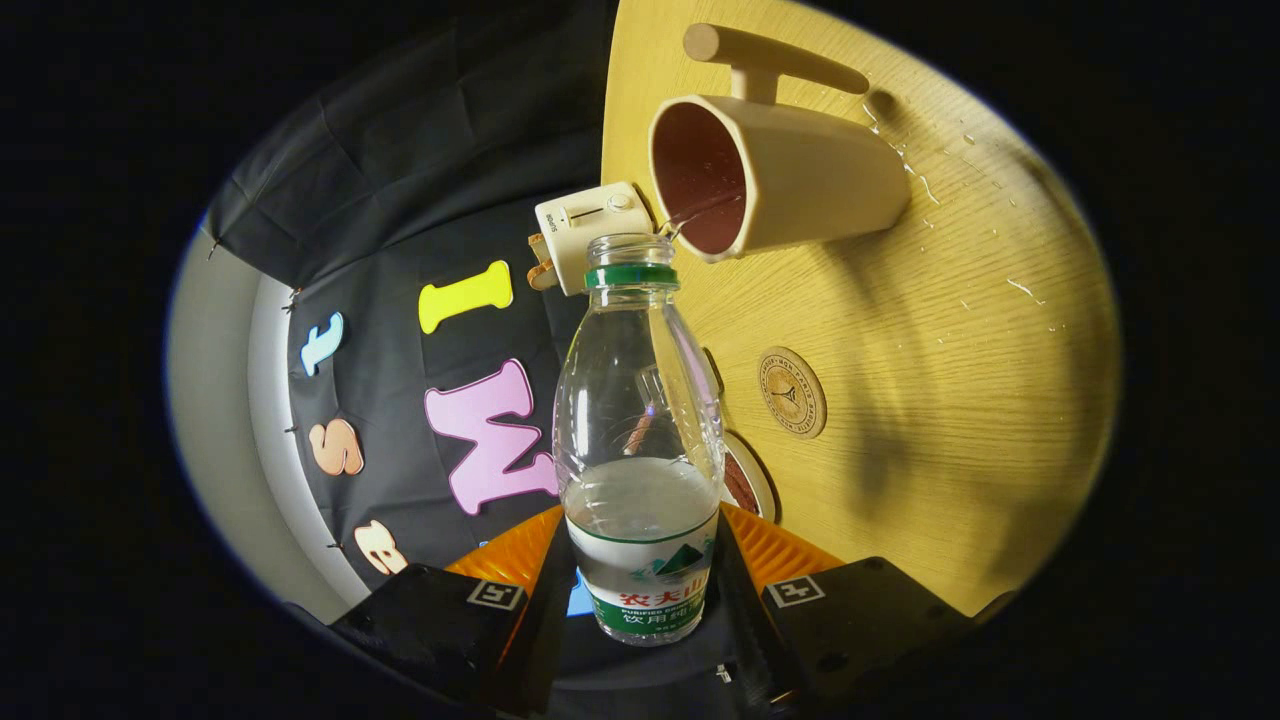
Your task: Take the bottle from table, then pour the juice into the cup, finally place the bottle on the coaster
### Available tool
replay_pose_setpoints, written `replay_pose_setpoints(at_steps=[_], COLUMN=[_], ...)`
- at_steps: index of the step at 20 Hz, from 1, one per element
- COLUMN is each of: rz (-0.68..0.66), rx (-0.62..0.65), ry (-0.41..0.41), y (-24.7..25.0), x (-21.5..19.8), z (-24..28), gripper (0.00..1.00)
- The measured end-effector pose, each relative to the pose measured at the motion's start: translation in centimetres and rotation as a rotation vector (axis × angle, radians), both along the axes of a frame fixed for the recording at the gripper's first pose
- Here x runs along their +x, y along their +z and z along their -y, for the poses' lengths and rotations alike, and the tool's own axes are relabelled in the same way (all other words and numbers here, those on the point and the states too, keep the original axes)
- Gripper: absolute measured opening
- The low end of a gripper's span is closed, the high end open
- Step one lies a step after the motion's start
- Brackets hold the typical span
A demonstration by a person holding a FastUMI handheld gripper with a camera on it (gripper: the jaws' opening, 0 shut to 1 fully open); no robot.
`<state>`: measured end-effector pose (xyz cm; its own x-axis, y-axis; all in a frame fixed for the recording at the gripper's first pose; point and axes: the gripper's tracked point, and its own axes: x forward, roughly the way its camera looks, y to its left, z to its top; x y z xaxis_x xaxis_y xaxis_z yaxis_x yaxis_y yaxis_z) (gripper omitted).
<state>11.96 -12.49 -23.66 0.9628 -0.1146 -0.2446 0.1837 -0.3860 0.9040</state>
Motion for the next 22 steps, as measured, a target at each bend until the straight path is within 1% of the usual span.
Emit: replay_pose_setpoints(at_steps=[8, 22], rz=[0.022, 0.042], rx=[0.046, 0.126], ry=[0.015, 0.004], y=[0.9, 1.9], x=[-0.4, -0.4], z=[0.1, 1.0], gripper=[0.72, 0.72])
